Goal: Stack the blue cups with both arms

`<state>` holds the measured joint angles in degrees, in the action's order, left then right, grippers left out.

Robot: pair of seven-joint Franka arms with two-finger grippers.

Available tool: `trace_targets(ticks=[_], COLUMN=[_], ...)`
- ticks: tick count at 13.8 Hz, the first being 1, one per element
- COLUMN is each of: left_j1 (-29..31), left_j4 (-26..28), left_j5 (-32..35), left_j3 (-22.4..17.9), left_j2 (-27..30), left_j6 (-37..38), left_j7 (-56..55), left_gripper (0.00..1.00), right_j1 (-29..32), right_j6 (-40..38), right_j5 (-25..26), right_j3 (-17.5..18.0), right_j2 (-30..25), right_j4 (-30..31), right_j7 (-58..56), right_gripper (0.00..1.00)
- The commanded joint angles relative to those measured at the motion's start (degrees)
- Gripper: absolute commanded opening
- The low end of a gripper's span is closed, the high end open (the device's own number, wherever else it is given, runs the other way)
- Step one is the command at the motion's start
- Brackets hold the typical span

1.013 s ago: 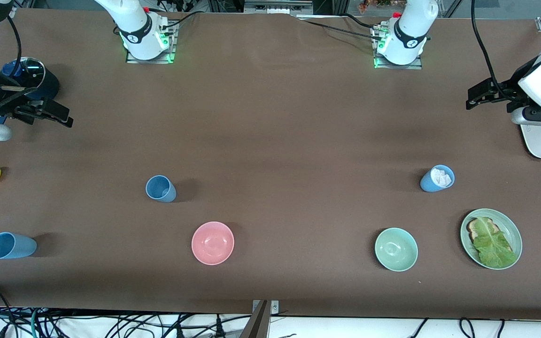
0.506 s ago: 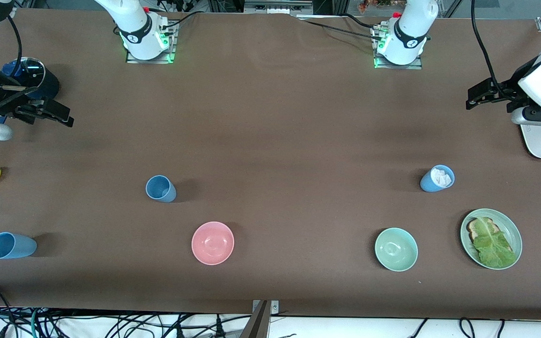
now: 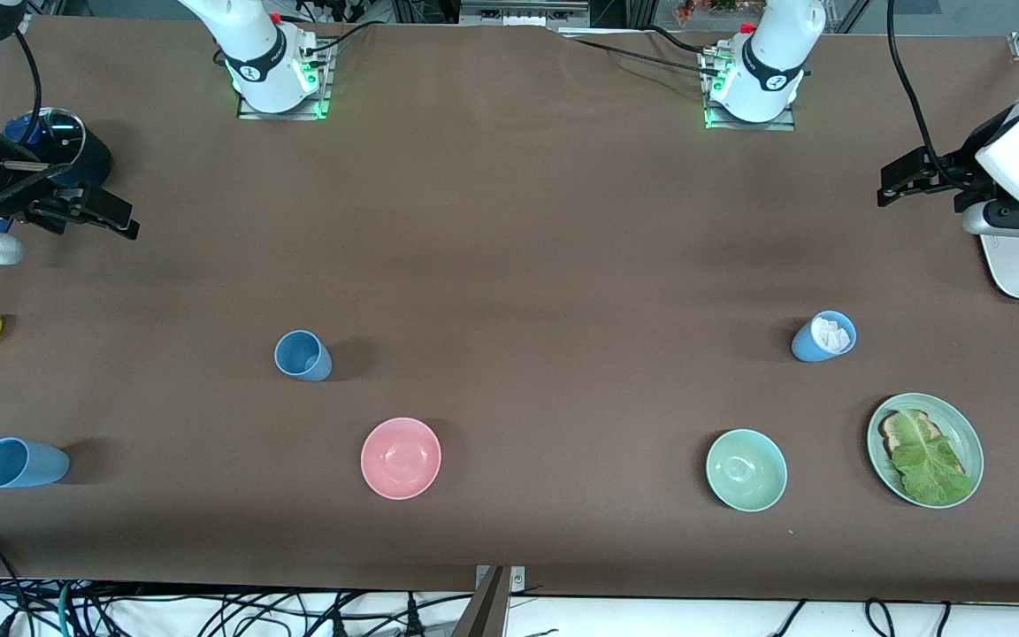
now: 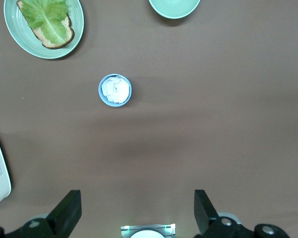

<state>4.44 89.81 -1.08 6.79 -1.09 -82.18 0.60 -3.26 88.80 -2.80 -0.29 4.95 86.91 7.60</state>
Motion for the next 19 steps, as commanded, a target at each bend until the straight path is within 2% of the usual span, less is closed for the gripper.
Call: trace_targets(ticks=[1, 5, 9, 19], left_j1=[0.13, 0.13, 0.13, 0.04], left_j4=[-0.25, -0.25, -0.16, -0.25], left_j5=[-1.12, -1.12, -1.12, -1.03], left_j3=[-0.11, -0.11, -0.11, -0.11], left_j2=[0.21, 0.21, 0.21, 0.21], left_j6=[-0.26, -0.26, -0.26, -0.43], left_j7=[1.15, 1.15, 1.15, 1.15], left_gripper=[1.00, 1.00, 1.00, 1.00], right_j1=[-0.26, -0.26, -2.27, -2.28], right_j6=[-1.18, -0.74, -0.47, -0.47], right_j5=[0.43, 0.78, 5.69, 4.56], right_j3=[0.02, 0.11, 0.11, -0.15], right_j2=[0.15, 0.15, 0.15, 0.15], right_j4=[-1.49, -1.49, -1.40, -1.48], right_j7=[0.49, 0.23, 0.05, 0.66], right_gripper=[1.00, 1.00, 1.00, 1.00])
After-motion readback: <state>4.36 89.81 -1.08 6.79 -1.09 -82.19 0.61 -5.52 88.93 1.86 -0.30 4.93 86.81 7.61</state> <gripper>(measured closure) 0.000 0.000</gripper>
